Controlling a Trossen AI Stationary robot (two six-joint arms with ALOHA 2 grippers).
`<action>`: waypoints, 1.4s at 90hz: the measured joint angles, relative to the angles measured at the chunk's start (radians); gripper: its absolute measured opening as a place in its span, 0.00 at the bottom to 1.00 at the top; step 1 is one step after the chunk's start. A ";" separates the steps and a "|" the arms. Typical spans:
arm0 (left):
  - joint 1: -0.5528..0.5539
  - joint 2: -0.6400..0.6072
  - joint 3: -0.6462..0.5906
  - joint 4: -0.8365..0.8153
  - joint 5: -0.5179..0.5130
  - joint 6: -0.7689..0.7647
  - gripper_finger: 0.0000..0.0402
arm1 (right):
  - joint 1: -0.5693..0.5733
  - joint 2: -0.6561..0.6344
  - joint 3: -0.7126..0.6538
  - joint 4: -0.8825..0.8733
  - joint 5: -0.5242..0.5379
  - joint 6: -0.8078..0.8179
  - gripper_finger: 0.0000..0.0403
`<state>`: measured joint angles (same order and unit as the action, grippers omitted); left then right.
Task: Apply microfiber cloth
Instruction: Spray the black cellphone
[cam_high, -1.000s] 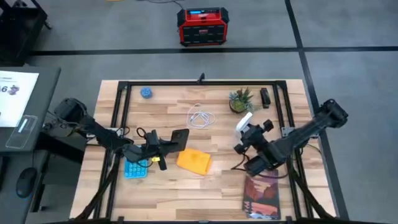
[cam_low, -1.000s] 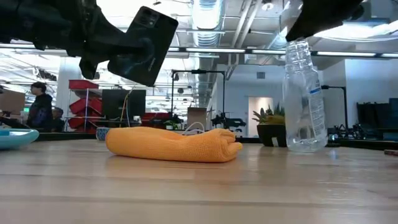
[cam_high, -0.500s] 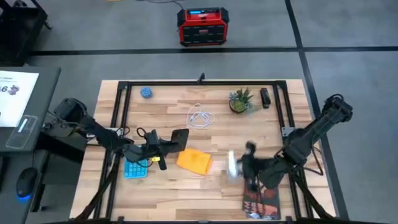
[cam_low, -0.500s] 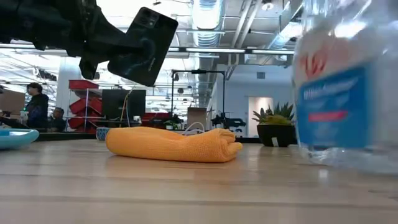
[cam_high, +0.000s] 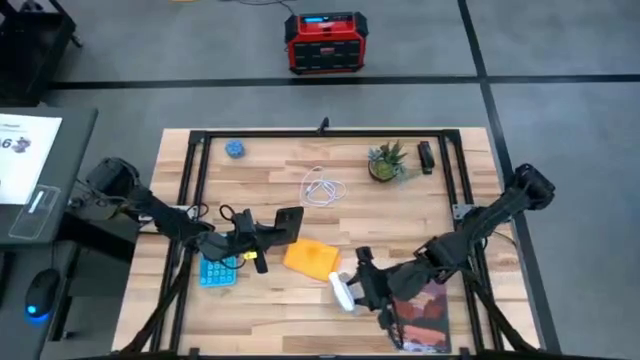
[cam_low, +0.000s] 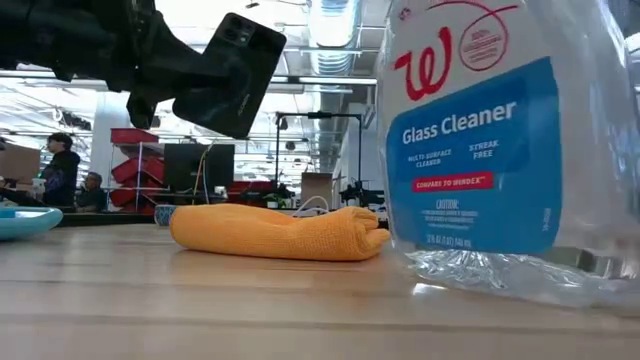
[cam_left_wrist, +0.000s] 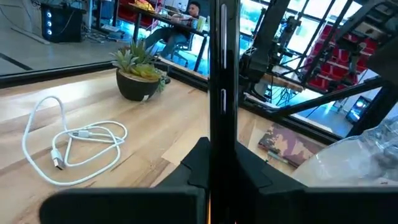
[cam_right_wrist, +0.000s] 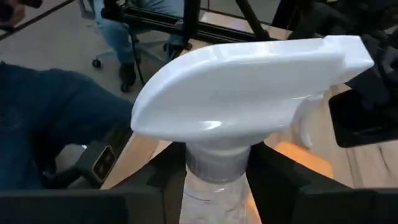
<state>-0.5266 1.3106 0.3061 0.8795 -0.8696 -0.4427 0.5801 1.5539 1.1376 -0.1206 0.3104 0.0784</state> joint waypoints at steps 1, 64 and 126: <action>0.000 0.000 0.000 0.000 0.000 0.000 0.03 | -0.002 0.000 0.000 0.002 -0.001 0.000 0.38; 0.000 0.000 0.005 -0.011 -0.001 -0.014 0.03 | 0.041 -0.114 -0.015 -0.166 0.017 0.095 0.58; 0.011 0.000 0.041 -0.028 0.024 0.013 0.03 | 0.200 -0.280 -0.227 0.077 0.338 0.137 0.58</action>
<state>-0.5159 1.3106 0.3470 0.8510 -0.8460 -0.4301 0.7803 1.2738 0.9108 -0.0431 0.6480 0.2150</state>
